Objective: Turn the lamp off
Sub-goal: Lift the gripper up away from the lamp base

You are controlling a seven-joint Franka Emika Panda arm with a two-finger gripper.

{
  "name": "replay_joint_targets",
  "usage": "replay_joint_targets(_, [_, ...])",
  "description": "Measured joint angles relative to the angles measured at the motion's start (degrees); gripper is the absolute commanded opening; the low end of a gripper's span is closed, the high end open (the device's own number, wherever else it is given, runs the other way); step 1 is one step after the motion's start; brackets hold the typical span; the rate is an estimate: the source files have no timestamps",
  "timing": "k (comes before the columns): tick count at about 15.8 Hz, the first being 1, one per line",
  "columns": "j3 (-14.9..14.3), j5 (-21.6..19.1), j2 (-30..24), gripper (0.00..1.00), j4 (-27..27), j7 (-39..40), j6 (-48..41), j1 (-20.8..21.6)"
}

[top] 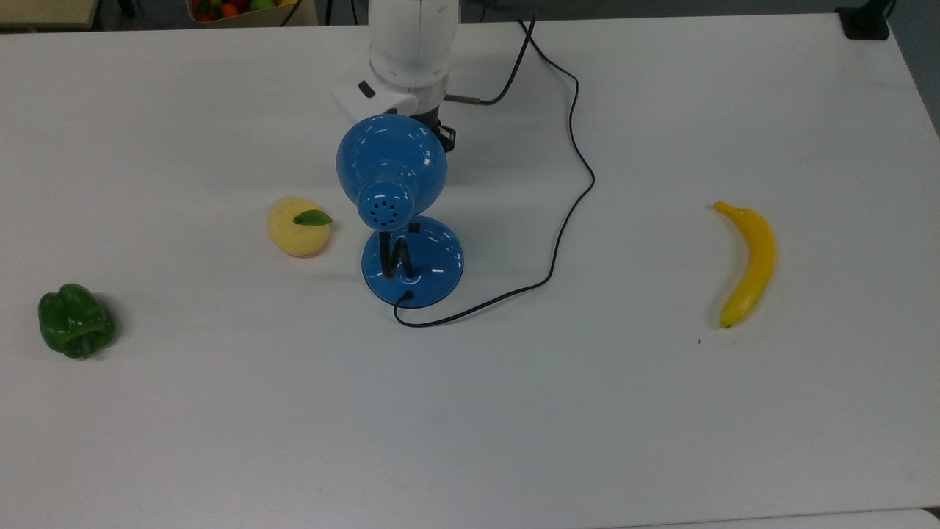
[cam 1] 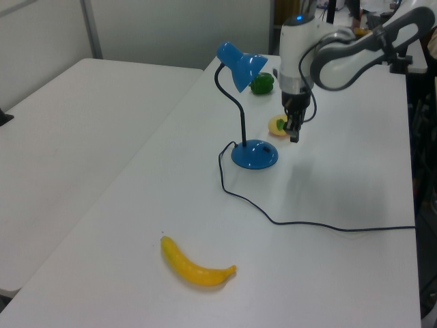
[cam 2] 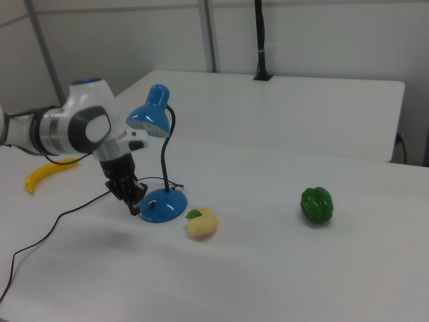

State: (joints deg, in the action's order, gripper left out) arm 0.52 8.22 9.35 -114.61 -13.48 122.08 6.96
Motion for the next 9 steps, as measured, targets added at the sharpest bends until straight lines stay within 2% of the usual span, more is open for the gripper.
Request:
replay_joint_targets(5, [0.0, 0.0, -4.0, 0.0, 5.9, 0.0, -12.3, 0.1])
replay_joint_targets(9, [0.0, -0.2, -5.4, 0.0, 13.1, 0.8, -20.9, 0.1])
